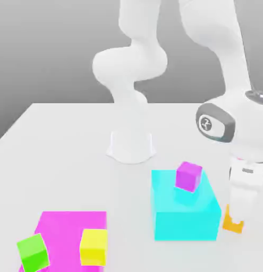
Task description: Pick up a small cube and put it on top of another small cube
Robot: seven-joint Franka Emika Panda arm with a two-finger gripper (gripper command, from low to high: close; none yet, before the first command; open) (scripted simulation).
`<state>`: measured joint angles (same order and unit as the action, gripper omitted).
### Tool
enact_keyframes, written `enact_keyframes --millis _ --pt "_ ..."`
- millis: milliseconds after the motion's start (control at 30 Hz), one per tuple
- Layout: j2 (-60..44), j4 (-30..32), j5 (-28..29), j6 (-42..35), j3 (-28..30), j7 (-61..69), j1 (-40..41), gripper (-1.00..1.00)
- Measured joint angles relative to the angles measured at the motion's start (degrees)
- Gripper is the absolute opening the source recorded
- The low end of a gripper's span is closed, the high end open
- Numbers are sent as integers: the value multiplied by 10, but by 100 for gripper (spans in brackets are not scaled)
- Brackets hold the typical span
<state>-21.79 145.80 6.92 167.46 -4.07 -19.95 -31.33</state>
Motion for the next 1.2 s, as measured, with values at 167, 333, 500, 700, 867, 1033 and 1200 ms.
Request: enact_keyframes --millis 167,333,500,700,867,1033,1200 --pt "0 0 1 -1 0 -1 0 -100" --pt "46 10 -11 -37 -11 8 8 -100" --pt "111 -11 -52 -96 -18 73 47 -100" --pt "141 -66 -89 -169 50 87 132 -100" --pt "157 -93 -90 -234 119 40 209 -100" --pt "173 -109 -85 -283 163 -18 275 -100" --pt "115 -96 -109 -213 157 -13 277 100"
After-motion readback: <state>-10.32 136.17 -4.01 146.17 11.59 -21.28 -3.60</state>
